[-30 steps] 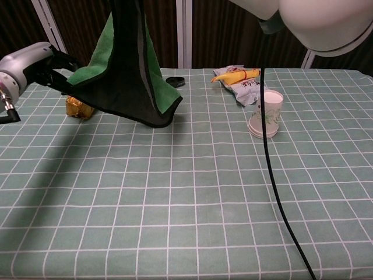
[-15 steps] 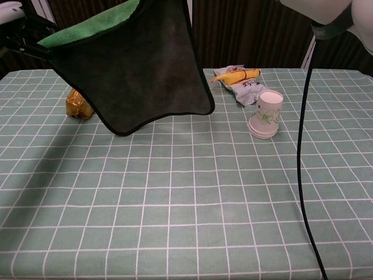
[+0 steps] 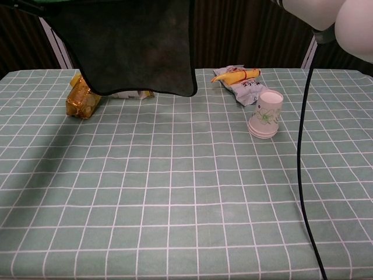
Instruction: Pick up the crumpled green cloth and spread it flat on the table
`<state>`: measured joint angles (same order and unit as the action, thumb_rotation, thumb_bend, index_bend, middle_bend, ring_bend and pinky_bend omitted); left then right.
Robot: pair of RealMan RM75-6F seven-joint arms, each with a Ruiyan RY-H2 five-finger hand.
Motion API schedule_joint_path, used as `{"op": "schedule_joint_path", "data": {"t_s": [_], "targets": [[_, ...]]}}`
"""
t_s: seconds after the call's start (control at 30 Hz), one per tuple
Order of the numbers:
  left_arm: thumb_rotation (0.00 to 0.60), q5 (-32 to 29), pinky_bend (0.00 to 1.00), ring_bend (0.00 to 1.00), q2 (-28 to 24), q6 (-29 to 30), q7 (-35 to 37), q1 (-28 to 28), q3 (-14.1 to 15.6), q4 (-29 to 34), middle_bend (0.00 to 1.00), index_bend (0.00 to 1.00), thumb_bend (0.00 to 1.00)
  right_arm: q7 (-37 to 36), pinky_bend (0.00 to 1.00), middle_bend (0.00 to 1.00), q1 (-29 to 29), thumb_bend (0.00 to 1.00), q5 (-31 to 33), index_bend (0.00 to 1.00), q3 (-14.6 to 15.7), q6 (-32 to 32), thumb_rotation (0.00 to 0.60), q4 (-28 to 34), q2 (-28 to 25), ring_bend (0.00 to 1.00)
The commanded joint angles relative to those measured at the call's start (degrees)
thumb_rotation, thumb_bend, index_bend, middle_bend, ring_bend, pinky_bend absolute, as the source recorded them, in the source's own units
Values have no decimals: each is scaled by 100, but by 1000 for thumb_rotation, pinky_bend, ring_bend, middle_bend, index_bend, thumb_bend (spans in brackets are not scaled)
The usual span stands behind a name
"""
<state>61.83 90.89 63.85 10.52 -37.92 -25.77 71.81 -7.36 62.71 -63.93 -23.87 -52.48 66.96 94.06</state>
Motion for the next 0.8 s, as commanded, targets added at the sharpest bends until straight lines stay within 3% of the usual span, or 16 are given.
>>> {"op": "schedule_joint_path", "data": {"t_s": [0.03, 0.37, 0.6, 0.8], "targets": [[600, 327, 275, 180, -20, 66, 110, 142, 350, 67, 375, 710, 331, -358, 0, 327, -166, 489, -339, 717, 281, 81, 600, -108, 15, 119], [600, 1352, 275, 180, -115, 271, 183, 492, 1360, 409, 375, 708, 330, -1060, 0, 329, -706, 486, -1240, 717, 1156, 96, 600, 120, -220, 111], [600, 1813, 275, 180, -260, 224, 69, 600, 1851, 695, 376, 697, 322, -1279, 0, 329, -1057, 489, -1662, 717, 1570, -108, 600, 383, -368, 108], [600, 1891, 274, 180, -320, -13, -82, 620, 2103, 870, 369, 675, 300, -1285, 0, 329, -1261, 488, -1963, 717, 1853, -252, 600, 494, -332, 106]]}}
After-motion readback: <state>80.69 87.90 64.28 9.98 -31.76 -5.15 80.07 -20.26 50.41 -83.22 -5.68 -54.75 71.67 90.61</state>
